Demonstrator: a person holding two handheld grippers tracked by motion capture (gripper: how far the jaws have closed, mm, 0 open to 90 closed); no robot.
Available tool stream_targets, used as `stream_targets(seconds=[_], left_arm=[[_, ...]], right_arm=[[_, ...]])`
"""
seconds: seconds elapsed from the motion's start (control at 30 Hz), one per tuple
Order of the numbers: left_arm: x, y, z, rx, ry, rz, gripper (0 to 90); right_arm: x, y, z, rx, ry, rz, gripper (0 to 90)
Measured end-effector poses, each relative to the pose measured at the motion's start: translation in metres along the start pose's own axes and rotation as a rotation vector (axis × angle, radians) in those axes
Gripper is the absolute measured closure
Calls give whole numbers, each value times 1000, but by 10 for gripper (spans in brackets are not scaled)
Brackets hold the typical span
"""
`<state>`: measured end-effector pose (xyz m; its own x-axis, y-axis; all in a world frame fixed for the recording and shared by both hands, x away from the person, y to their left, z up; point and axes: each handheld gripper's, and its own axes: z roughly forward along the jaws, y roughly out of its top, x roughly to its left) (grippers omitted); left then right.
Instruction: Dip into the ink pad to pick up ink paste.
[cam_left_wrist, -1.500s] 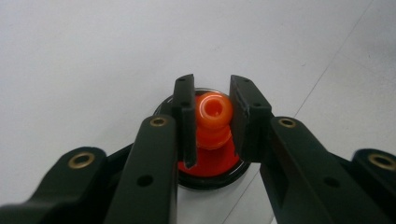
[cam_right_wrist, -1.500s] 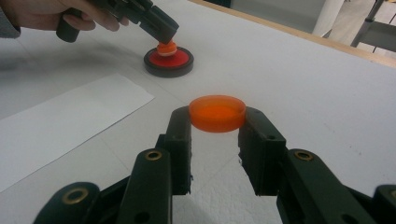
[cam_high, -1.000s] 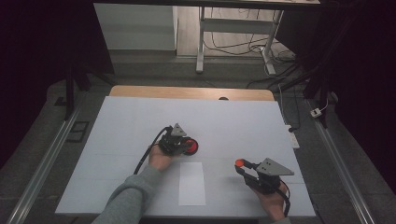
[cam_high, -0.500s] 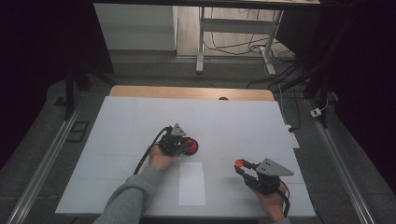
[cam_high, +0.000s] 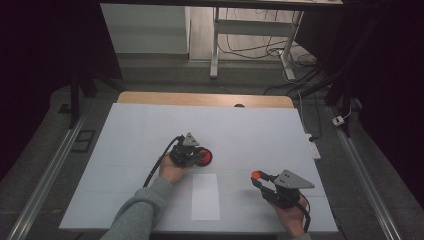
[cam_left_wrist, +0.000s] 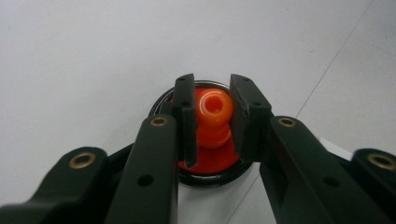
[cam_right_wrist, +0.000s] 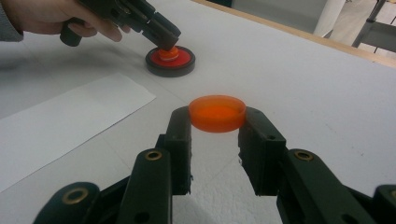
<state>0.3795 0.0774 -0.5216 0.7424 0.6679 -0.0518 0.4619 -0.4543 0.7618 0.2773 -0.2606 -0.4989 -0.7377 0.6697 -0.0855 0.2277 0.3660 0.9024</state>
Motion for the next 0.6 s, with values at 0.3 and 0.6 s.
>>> stream_targets(seconds=[0.3, 0.6], left_arm=[[0, -2, 0, -9, 3, -1, 729], [-2, -1, 0, -7, 11, 3, 728]], right_arm=[[0, 0, 0, 1, 1, -1, 653], [0, 0, 1, 2, 2, -1, 653]])
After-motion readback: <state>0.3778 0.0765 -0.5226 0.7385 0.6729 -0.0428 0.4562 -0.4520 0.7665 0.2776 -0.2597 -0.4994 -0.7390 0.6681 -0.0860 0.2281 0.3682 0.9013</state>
